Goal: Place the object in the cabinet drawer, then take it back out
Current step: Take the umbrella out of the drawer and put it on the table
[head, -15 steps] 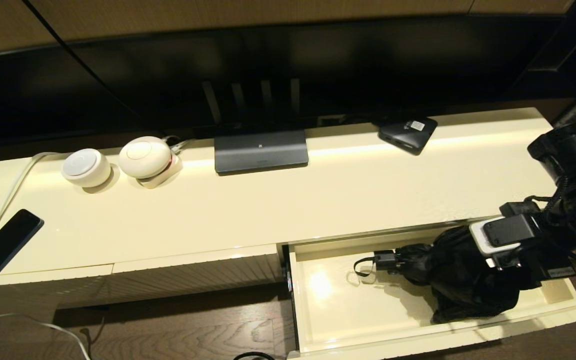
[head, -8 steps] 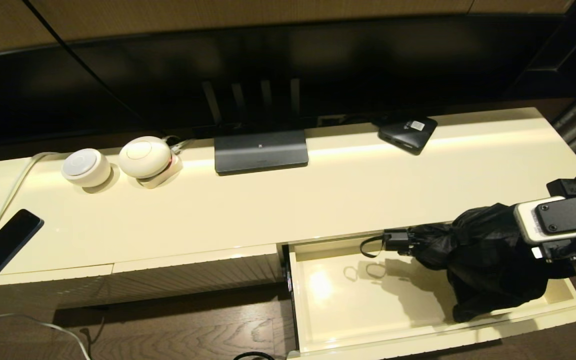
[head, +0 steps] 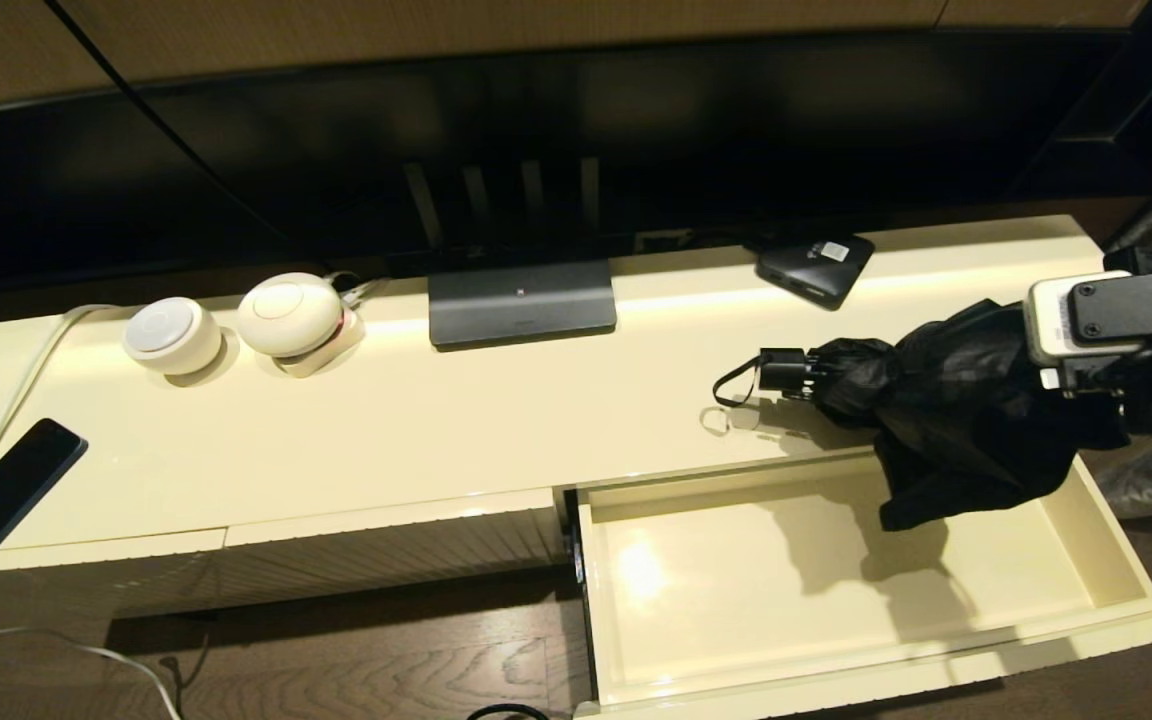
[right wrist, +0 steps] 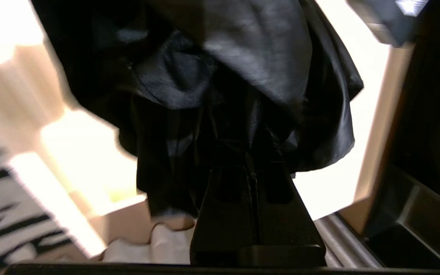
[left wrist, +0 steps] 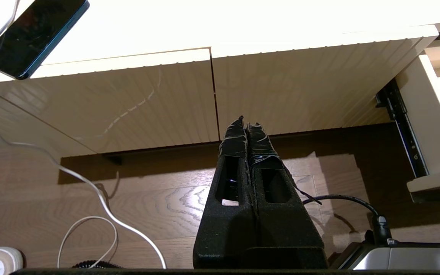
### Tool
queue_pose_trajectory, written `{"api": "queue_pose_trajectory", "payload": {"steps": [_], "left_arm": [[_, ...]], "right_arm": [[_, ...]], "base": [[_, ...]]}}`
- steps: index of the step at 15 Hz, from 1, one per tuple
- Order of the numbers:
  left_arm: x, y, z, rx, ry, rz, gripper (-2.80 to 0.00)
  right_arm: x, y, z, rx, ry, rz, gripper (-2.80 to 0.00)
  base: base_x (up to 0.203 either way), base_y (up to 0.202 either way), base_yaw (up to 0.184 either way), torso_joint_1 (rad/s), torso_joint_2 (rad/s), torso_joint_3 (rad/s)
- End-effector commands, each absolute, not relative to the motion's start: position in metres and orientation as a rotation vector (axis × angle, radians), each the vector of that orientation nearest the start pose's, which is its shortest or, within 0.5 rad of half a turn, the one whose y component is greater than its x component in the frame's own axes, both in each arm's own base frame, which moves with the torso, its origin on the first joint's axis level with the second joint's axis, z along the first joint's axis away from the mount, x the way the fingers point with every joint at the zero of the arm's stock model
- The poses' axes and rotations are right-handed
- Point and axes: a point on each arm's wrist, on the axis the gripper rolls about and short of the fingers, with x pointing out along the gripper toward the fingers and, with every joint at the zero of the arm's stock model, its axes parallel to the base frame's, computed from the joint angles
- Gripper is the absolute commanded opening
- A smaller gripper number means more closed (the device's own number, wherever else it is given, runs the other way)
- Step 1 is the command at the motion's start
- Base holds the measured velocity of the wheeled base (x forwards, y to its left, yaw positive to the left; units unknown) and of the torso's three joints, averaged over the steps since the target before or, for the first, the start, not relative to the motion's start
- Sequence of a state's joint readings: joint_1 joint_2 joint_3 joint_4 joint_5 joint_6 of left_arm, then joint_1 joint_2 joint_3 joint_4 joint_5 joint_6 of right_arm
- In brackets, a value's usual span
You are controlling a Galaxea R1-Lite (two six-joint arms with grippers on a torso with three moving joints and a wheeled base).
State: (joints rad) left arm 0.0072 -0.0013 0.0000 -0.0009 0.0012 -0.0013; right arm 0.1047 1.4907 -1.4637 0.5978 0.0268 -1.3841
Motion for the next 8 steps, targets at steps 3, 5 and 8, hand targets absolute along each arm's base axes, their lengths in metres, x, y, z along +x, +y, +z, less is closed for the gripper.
{"api": "queue_pose_trajectory", "payload": {"steps": [3, 5, 8], "left_arm": [[-0.023, 0.000, 0.075, -0.002, 0.002, 0.009, -2.80], [-0.023, 0.000, 0.075, -0.002, 0.003, 0.009, -2.80], [-0.023, 0.000, 0.075, -0.002, 0.002, 0.009, -2.80]], "right_arm": [[0.298, 0.029, 0.289, -1.350, 0.418, 0.503, -2.80], [0.321, 0.031, 0.282, -1.353, 0.398, 0.479, -2.80], [0.350, 0.033, 0.274, -1.364, 0.329, 0.418, -2.80]], "base": [[0.000, 0.000, 0.000, 0.000, 0.00, 0.000], [0.000, 0.000, 0.000, 0.000, 0.00, 0.000], [0.000, 0.000, 0.000, 0.000, 0.00, 0.000]]}}
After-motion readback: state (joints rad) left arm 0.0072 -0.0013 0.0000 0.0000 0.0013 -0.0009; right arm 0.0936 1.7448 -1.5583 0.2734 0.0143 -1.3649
